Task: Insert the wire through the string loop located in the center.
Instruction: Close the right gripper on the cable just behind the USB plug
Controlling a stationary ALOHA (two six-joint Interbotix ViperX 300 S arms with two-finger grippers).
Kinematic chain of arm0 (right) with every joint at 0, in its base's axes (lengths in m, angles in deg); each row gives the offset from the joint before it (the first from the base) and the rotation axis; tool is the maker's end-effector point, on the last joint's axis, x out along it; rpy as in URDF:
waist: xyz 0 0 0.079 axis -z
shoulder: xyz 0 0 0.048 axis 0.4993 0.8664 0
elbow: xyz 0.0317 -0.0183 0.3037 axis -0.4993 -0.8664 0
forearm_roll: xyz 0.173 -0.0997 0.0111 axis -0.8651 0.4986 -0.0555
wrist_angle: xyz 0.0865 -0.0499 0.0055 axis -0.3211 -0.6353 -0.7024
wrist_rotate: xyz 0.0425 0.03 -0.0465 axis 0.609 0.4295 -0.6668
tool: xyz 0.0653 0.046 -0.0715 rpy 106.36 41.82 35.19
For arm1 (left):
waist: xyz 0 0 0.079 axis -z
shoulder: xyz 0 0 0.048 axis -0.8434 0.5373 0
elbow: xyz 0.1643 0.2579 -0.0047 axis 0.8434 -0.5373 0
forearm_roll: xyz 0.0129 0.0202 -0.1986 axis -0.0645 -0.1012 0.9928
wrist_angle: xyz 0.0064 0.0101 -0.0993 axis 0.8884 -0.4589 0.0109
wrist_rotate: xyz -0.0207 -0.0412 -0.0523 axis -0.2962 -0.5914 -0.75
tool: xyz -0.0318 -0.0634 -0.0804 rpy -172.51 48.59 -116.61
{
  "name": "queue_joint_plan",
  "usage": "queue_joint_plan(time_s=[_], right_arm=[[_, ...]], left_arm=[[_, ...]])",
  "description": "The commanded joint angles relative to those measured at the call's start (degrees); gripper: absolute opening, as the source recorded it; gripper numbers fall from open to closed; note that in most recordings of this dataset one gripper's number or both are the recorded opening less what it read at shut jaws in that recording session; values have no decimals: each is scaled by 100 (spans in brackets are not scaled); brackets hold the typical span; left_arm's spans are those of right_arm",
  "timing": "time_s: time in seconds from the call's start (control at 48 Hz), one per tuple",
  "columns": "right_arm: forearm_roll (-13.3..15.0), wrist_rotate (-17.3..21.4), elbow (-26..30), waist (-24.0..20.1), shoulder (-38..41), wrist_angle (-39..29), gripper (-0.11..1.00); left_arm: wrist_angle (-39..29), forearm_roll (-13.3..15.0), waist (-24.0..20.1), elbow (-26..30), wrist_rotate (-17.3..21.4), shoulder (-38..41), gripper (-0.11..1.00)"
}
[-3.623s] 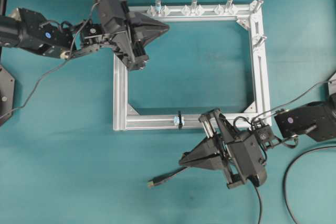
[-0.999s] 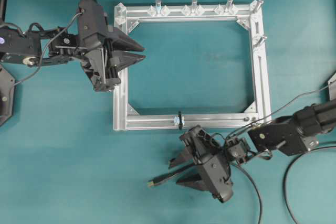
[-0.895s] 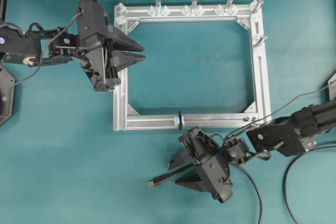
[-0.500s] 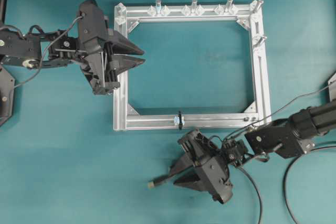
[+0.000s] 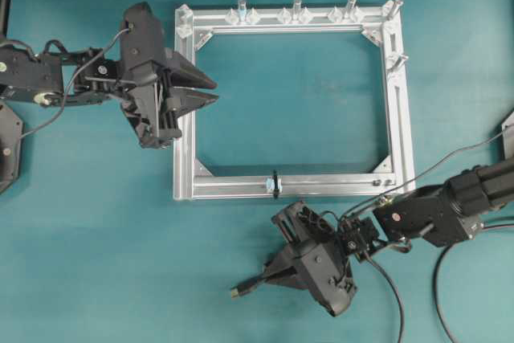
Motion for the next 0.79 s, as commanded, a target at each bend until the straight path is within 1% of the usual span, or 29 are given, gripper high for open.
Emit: queue_joint_plan(time_s=[0.0,0.271,0.583,0.77], right_arm=[[-26,18,9,44,-70,-88,7],[-18,18,-9,44,-281,-158,7],[-18,18,-149,44,-1143,-914,7],[-18,18,-343,44,-1626,-1160,7]], left_arm=[[18,-18,18,26,26,-123,30],[18,-18,18,-35,35,-123,30],[18,-18,18,-35,44,-123,30],[18,-18,35,-35,53,-132,30]])
